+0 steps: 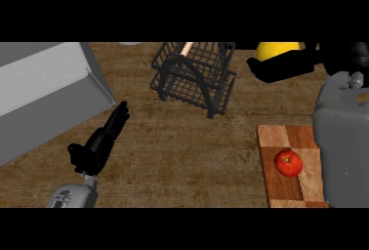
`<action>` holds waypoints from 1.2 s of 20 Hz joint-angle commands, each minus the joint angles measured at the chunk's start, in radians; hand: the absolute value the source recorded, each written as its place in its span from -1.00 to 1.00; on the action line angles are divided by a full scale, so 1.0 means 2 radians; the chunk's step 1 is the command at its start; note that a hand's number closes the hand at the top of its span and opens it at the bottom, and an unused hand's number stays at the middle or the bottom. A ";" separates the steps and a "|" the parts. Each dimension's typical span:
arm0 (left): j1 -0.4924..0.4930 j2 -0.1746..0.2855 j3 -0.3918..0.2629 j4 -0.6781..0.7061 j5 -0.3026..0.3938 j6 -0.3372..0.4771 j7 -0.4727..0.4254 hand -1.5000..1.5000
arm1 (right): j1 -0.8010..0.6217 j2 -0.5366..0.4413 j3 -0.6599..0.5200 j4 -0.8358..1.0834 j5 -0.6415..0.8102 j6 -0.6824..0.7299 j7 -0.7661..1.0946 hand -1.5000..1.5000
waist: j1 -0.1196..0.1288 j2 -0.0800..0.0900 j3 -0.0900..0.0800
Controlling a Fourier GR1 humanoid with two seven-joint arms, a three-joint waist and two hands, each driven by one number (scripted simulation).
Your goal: Pick the lemon from the cutting board and place it in the tiered basket
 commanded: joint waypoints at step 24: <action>-0.014 -0.019 -0.008 -0.013 -0.008 -0.002 0.021 0.00 | -0.295 0.081 -0.067 0.596 -0.035 -0.244 -0.169 1.00 | 0.016 0.007 0.000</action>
